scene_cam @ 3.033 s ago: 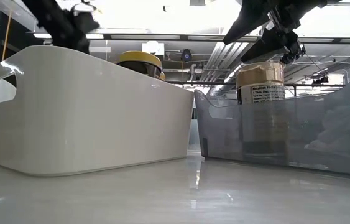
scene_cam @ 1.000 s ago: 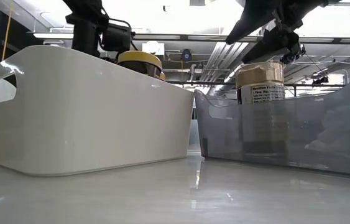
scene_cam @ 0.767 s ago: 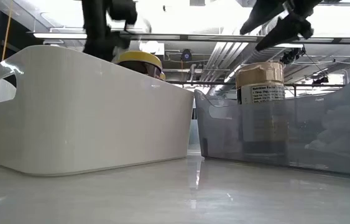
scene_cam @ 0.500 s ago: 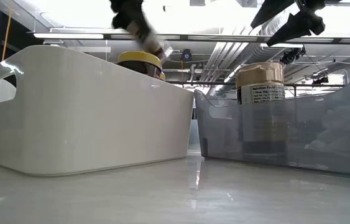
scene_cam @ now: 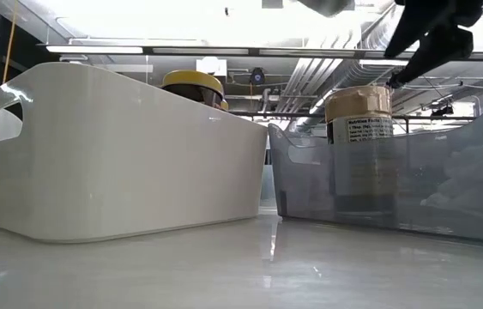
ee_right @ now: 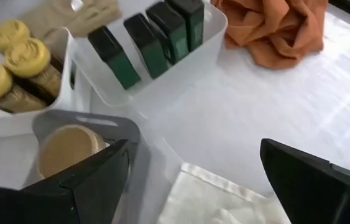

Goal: Sort spices by type
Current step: Put the top gold seasoning bottle into the black transparent bin

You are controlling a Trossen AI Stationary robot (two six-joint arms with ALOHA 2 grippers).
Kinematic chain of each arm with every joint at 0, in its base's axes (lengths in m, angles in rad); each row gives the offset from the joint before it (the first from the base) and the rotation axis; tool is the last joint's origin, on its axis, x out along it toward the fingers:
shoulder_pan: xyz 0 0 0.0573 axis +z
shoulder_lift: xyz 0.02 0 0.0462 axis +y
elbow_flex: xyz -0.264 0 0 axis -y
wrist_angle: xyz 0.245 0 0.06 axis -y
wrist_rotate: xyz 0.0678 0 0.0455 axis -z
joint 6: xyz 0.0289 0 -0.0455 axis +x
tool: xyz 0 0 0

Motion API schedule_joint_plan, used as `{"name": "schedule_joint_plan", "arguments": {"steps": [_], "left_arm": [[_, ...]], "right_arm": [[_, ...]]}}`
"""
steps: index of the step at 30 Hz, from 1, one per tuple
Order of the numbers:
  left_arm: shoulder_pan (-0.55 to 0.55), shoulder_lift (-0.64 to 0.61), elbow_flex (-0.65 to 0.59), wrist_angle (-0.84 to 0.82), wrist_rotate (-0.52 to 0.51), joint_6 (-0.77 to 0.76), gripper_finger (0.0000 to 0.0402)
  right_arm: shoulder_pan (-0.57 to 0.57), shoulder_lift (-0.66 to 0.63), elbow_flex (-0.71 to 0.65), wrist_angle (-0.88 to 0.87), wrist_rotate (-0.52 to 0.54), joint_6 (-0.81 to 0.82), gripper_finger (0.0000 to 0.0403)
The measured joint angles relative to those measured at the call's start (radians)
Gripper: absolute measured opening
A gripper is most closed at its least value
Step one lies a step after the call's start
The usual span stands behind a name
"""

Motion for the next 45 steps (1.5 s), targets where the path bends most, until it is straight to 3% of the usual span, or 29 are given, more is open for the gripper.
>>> {"name": "schedule_joint_plan", "arguments": {"steps": [7, 13, 17, 24, 29, 33, 38, 42, 45], "left_arm": [[-0.068, 0.140, 0.000, 0.132, -0.005, 0.000, 0.0233], [-0.072, 0.248, 0.048, 0.124, -0.041, 0.047, 0.0233], [-0.063, 0.272, 0.057, 0.119, -0.101, 0.104, 0.0233], [-0.057, 0.275, 0.058, 0.032, -0.104, 0.165, 0.0233], [-0.057, 0.275, 0.058, 0.007, -0.103, 0.167, 0.0233], [-0.056, 0.275, 0.058, -0.007, -0.103, 0.175, 0.0233], [-0.054, 0.289, 0.059, -0.004, -0.103, 0.210, 0.0233], [-0.049, 0.324, 0.059, -0.001, -0.101, 0.209, 0.0233], [-0.049, 0.348, 0.059, -0.003, -0.097, 0.210, 0.0233]], "right_arm": [[0.000, 0.000, 0.000, -0.020, -0.016, 0.014, 0.0354], [0.003, 0.001, -0.001, 0.050, -0.061, 0.165, 0.0354], [0.034, 0.001, -0.001, 0.117, -0.050, 0.254, 0.0354], [0.070, 0.022, -0.001, 0.237, -0.028, 0.315, 0.0354], [0.103, 0.107, -0.001, 0.443, -0.092, 0.299, 0.0345], [0.152, 0.221, -0.001, 0.524, -0.181, 0.321, 0.0312], [0.234, 0.330, -0.001, 0.600, -0.127, 0.382, 0.0242], [0.270, 0.392, -0.001, 0.627, -0.026, 0.442, 0.0157], [0.271, 0.433, -0.001, 0.626, -0.011, 0.496, 0.0077]]}}
